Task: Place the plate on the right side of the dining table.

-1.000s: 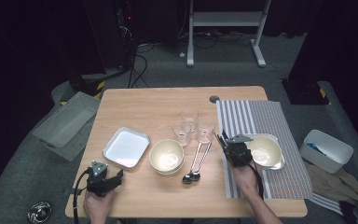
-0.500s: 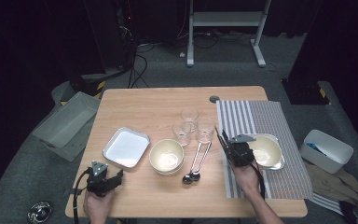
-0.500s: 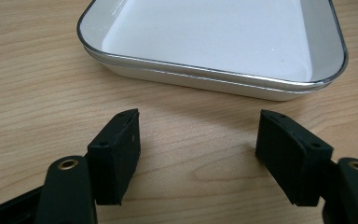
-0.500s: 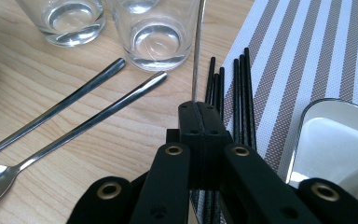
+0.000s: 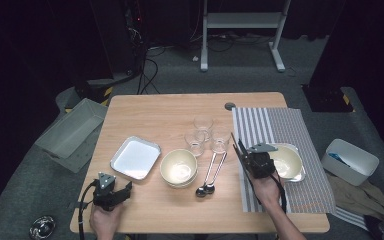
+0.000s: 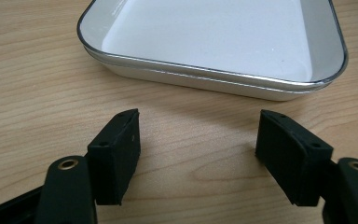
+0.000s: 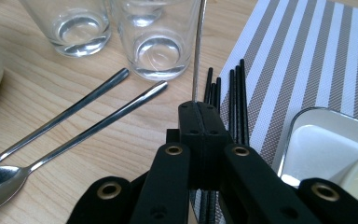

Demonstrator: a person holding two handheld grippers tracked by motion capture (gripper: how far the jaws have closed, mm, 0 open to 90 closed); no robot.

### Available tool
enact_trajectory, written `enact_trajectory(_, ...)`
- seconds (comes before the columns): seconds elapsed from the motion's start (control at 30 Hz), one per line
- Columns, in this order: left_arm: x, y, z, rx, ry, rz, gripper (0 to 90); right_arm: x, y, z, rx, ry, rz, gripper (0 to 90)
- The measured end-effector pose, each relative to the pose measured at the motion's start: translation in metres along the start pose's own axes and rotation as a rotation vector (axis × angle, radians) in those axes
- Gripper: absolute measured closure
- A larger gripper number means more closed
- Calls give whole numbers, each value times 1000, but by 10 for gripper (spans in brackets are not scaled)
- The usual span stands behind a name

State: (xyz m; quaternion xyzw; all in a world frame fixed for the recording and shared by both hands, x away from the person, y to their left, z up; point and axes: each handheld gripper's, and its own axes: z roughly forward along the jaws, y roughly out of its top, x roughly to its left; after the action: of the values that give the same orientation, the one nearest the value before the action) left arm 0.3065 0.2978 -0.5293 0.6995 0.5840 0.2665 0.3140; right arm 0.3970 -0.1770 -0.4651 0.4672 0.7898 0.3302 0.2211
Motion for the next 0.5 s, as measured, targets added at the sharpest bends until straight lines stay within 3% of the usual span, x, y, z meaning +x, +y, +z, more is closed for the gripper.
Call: enact_trajectory(0.5,0,0,0,0,0,0,310,-1,5,-13,-35,2,-15,900)
